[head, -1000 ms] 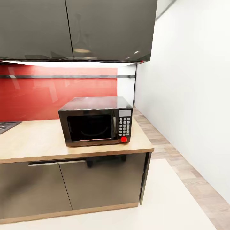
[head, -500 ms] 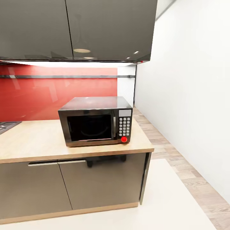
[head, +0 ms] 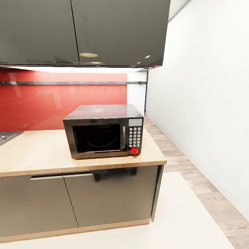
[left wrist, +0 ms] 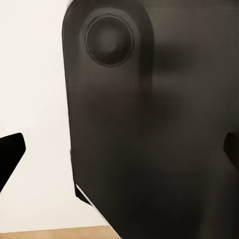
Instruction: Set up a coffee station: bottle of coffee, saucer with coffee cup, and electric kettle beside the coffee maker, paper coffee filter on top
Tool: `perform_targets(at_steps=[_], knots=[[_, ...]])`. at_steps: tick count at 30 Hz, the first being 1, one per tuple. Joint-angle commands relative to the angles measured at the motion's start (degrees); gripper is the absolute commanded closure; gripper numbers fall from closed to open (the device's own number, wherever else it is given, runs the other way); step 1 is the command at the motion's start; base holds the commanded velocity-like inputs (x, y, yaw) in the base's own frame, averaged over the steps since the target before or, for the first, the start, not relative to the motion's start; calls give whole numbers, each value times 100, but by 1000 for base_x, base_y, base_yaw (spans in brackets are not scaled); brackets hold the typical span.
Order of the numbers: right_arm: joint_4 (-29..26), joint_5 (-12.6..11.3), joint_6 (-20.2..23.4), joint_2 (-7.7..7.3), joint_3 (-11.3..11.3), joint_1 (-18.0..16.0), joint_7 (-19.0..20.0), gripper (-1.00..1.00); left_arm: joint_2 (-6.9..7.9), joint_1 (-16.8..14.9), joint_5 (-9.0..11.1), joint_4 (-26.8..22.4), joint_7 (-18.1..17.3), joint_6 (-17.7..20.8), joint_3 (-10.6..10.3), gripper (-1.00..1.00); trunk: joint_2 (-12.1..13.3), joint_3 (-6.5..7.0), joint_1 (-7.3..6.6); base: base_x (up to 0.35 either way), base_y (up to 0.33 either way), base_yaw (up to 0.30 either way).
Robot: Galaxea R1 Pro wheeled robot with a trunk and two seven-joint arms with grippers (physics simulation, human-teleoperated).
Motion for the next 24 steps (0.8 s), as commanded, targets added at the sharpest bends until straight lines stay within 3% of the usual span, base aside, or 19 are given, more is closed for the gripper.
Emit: perform_targets(at_steps=[1, 4, 5, 14, 24], knots=[[-37, 6, 6, -26, -1, -35, -1, -100, 3, 7, -2, -43, 2, -8, 1, -100, -2, -5, 0, 0, 0, 0], [-135, 5, 4, -89, -9, -133, -1, -100, 10, 17, -12, -139, 7, -20, -3, -100, -2, -5, 0, 0, 0, 0], [-2043, 5, 1, -105, -13, -717, -6, -100, 12, 19, -17, -2652, 4, -22, -5, -100, -2, -5, 0, 0, 0, 0], [-2091, -1, -1, -179, -13, -723, -6, -100, 15, 23, -19, -2787, 15, -35, 24, -100, -2, -5, 0, 0, 0, 10], [-1977, -1, 0, -192, -15, -697, -12, -100, 15, 23, -10, -2784, 17, -43, 36, -100, -2, -5, 0, 0, 0, 187]])
